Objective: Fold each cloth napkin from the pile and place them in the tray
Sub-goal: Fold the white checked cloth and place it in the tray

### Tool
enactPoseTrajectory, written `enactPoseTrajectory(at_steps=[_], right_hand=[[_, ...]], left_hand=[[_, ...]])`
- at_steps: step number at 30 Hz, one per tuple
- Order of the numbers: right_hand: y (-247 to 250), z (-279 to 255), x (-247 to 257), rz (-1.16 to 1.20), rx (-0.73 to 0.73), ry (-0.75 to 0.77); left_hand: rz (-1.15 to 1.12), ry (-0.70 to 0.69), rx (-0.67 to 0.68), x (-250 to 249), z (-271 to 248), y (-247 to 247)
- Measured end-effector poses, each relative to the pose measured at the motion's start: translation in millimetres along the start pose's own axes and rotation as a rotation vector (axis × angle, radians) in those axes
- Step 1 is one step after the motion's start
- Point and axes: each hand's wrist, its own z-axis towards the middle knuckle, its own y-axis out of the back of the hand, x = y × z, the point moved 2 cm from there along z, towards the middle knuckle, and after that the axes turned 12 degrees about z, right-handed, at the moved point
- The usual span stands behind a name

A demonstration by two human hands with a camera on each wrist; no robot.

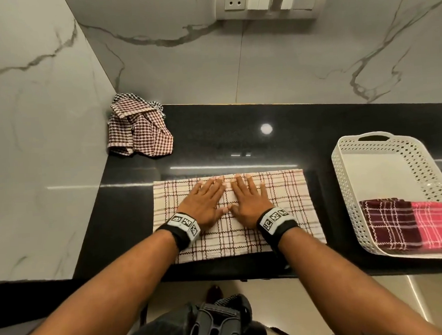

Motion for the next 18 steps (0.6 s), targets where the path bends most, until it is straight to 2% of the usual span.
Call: enactPoseTrajectory(at_steps=[6,8,10,12,16,18], right_hand=[[26.7,-33.3,-107.2,0.068,-0.079,-0.302],[35.2,-38.5,-121.8,0.036,-0.067,-0.348],[37.5,-37.9,-107.5,-0.033,-0.087,-0.357],[32.6,-33.1,-70.0,-0.042,-0.12,-0.283],[-8.9,-31.1,18.9,-0.02,-0.001,0.011],[-24.4,-32.2,22.0,-0.016,0.056,0.045]], left_hand=[[-0.183,0.252,0.004,60.9,-66.1,-42.4],[-0.186,0.292,0.031,72.7,-74.0,-48.3],[-0.155,0.313,0.082,71.6,-72.2,-46.2],[-0.115,0.319,0.088,59.4,-62.0,-32.0],[-0.042,0.093,0.025,0.2,-37.5,-2.4],[-0.031,0.034,0.059,-17.4,-37.1,-5.2]])
